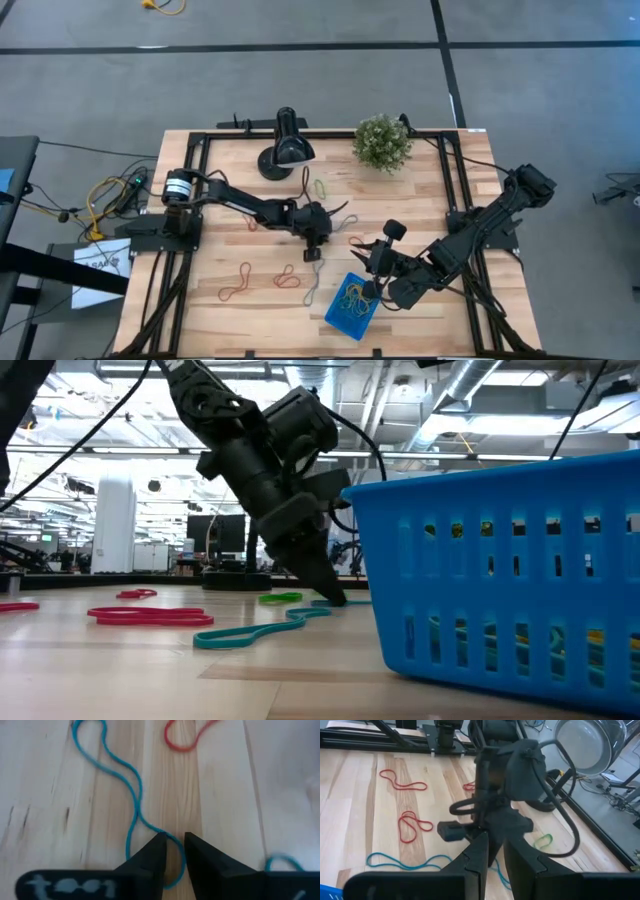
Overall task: Pick and place items into bin
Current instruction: Put the blue rubber band into the blue bin
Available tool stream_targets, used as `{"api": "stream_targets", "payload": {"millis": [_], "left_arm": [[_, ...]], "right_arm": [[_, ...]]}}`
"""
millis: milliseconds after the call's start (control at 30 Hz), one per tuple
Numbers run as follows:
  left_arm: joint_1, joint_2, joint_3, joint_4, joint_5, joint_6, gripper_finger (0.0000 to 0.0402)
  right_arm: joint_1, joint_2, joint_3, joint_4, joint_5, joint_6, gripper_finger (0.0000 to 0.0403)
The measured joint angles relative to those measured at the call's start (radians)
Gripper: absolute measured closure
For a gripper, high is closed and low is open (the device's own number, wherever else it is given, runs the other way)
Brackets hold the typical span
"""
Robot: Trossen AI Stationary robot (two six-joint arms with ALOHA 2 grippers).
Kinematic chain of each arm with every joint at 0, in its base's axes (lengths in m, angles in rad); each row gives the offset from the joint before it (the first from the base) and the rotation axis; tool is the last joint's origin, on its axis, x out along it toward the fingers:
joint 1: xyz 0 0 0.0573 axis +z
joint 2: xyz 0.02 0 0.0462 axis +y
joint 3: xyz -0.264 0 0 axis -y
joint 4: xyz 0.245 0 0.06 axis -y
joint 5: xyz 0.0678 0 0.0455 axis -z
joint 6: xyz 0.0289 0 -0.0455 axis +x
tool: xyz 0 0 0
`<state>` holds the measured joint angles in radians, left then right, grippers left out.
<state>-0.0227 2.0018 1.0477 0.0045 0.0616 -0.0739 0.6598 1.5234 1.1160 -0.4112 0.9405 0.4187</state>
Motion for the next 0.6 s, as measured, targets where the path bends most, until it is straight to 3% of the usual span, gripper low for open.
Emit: {"api": "stream_targets", "payload": {"millis": [300, 600], "left_arm": [[-0.014, 0.019, -0.006, 0.081, -0.022, -0.016, 0.0395], [-0.016, -0.021, -0.009, 0.074, -0.022, -0.014, 0.0401]], "right_arm": [[0.000, 0.000, 0.000, -0.003, 0.000, 0.000, 0.0349], [0.000, 0.000, 0.000, -0.005, 0.000, 0.000, 0.0349]]}}
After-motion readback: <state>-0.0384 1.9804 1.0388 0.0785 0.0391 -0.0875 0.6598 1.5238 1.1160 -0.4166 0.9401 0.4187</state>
